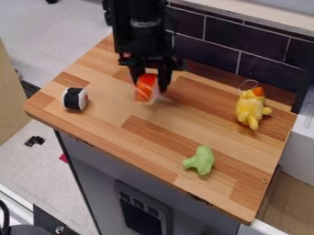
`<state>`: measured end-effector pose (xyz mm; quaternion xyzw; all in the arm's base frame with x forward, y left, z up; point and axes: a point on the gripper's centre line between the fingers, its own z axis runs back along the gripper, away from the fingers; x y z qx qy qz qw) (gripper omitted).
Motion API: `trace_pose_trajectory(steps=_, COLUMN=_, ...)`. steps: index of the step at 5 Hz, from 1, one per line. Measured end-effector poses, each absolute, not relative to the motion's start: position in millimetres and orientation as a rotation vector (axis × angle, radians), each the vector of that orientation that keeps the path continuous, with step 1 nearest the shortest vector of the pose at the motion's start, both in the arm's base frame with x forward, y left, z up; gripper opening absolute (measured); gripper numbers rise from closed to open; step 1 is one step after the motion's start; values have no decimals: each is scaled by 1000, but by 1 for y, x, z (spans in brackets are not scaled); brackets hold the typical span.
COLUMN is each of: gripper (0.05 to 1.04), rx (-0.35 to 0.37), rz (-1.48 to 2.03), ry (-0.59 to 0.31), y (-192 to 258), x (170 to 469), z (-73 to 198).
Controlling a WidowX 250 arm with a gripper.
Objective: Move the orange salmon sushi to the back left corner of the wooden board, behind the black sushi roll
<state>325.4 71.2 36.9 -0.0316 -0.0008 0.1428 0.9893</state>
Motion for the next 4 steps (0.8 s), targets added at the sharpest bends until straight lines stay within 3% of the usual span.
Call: trace_pose_trajectory(steps=4, gripper=561, rx=-39, rz=350, ry=-44, y=131, x=344, z=54)
